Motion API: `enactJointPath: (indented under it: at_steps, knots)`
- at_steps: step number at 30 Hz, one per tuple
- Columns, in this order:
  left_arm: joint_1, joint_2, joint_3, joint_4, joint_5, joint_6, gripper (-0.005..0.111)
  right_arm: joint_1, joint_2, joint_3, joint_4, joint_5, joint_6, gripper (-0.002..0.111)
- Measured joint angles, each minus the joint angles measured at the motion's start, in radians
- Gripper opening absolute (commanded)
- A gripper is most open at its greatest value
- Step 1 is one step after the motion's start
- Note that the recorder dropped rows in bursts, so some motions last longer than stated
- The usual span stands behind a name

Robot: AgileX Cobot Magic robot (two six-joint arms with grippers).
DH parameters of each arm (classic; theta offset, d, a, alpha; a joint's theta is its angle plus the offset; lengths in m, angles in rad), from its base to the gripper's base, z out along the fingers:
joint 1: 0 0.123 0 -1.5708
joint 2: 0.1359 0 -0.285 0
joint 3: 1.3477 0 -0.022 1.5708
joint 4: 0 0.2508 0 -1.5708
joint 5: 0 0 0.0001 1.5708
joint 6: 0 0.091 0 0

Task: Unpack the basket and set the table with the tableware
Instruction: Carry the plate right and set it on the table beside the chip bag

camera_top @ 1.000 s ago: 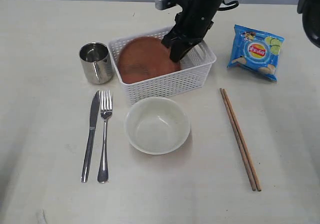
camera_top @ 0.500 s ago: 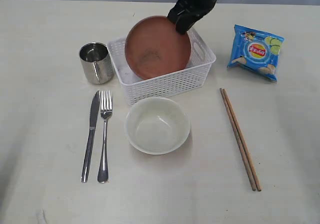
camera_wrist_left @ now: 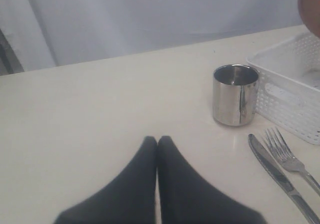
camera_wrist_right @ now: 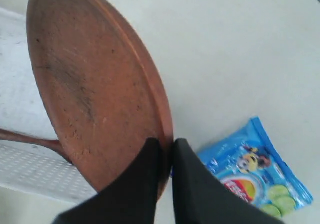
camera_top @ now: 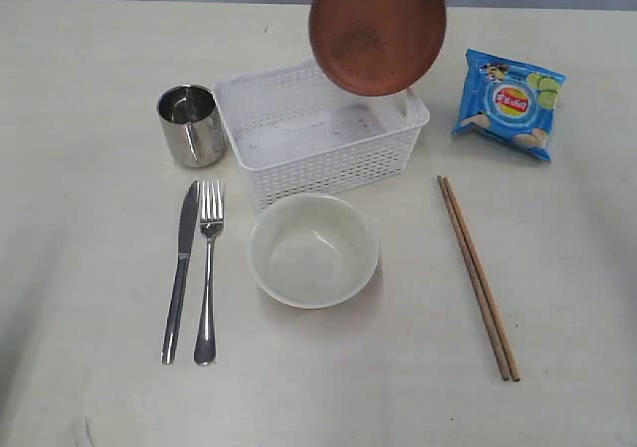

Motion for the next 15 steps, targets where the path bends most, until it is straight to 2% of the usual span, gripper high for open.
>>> enactJointPath:
  at_steps: [6,15]
  knots:
    - [0.000,0.000,0.000,0.000,0.000,0.000,0.000,-0.162,-0.058,0.034,-0.012,0.023,0.086,-0.001]
    - [0.000,0.000,0.000,0.000,0.000,0.000,0.000,-0.528,-0.137,0.270,-0.018,-0.043,0.199,-0.001]
